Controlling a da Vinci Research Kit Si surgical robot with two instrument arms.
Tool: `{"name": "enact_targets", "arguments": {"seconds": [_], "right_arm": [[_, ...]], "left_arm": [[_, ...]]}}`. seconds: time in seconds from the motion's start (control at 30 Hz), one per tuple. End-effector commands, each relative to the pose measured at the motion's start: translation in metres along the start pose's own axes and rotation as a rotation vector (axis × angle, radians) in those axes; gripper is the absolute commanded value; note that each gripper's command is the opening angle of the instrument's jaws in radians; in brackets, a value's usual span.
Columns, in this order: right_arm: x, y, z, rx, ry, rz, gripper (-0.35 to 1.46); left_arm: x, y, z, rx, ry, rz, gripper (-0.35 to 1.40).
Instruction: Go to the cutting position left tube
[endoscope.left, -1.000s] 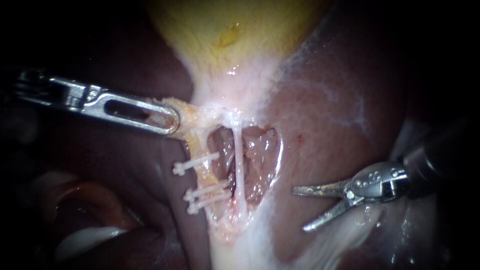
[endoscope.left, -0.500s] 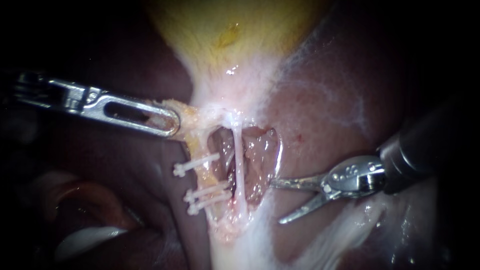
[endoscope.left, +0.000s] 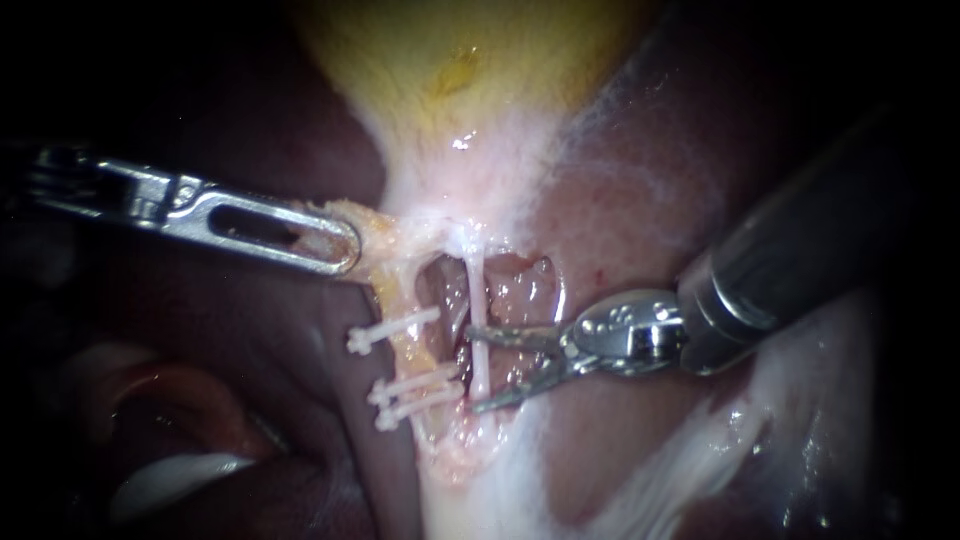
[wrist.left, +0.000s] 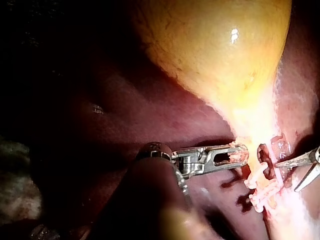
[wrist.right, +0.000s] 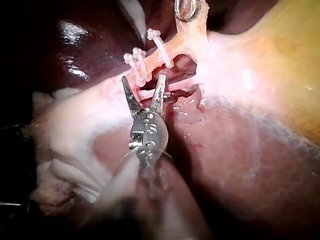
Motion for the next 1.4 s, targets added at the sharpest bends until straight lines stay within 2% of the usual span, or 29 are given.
{"name": "enact_targets", "arguments": {"seconds": [0.03,0.4,1.03,1.17,1.4], "right_arm": [[0.0001,0.0001,0.0002,0.007,-0.001,0.017,1.25],[0.0003,0.0006,0.0017,0.067,-0.011,0.134,1.11],[0.0008,0.0018,0.0050,0.107,-0.007,0.146,1.13],[0.0012,0.0021,0.0055,0.120,0.008,0.155,1.11],[0.0020,0.0027,0.0063,0.163,0.069,0.192,1.16]], "left_arm": [[0.0000,0.0000,0.0000,0.000,0.000,0.000,-0.35],[0.0001,-0.0002,0.0000,-0.001,-0.001,0.000,-0.35],[0.0001,-0.0002,0.0000,-0.001,-0.001,0.000,-0.35],[0.0001,-0.0002,0.0001,-0.001,-0.001,0.000,-0.35],[0.0001,-0.0002,0.0001,-0.001,-0.001,0.000,-0.35]]}}
